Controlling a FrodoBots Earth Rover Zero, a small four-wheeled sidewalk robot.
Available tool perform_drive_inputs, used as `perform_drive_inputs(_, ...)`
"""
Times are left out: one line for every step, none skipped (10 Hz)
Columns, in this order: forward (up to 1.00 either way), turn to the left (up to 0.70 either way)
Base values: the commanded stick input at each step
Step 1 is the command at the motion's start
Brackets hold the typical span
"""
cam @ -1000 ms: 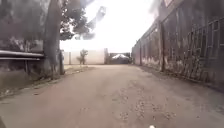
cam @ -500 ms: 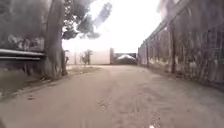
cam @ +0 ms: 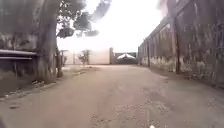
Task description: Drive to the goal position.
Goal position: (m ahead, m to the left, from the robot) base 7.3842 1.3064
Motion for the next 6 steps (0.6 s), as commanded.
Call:
perform_drive_inputs(0.7, 0.06)
perform_drive_inputs(0.7, 0.06)
perform_drive_inputs(0.7, 0.08)
perform_drive_inputs(0.7, 0.07)
perform_drive_inputs(0.7, 0.07)
perform_drive_inputs(0.7, 0.06)
